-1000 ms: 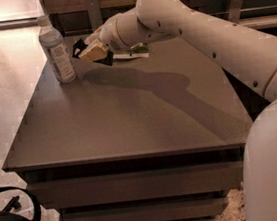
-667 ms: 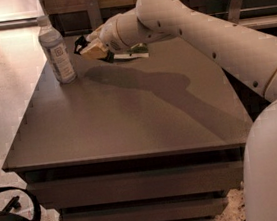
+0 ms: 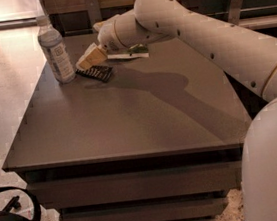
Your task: Move rxbar chocolate near blue plastic bottle
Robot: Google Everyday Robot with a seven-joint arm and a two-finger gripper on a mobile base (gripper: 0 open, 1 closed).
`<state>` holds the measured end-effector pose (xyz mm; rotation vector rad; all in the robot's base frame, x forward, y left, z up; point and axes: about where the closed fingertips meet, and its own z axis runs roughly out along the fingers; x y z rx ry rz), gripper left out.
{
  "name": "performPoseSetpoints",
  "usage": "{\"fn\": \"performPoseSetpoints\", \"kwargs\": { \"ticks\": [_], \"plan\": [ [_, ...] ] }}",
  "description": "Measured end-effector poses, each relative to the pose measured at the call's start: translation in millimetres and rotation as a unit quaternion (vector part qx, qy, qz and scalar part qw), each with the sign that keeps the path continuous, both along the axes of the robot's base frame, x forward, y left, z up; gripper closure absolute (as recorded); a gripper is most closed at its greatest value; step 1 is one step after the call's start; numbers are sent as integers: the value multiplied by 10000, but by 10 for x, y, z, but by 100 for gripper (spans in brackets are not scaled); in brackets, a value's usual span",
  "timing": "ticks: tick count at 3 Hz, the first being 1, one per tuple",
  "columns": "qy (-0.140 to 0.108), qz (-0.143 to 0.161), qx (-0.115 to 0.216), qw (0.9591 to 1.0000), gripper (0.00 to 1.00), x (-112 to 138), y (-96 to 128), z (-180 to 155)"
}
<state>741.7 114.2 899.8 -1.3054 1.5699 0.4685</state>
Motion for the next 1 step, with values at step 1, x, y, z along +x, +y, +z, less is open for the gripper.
{"fn": "performPoseSetpoints", "kwargs": {
  "ticks": [1],
  "plan": [
    [0,1,0,10000,0,0,1,0]
  ]
}}
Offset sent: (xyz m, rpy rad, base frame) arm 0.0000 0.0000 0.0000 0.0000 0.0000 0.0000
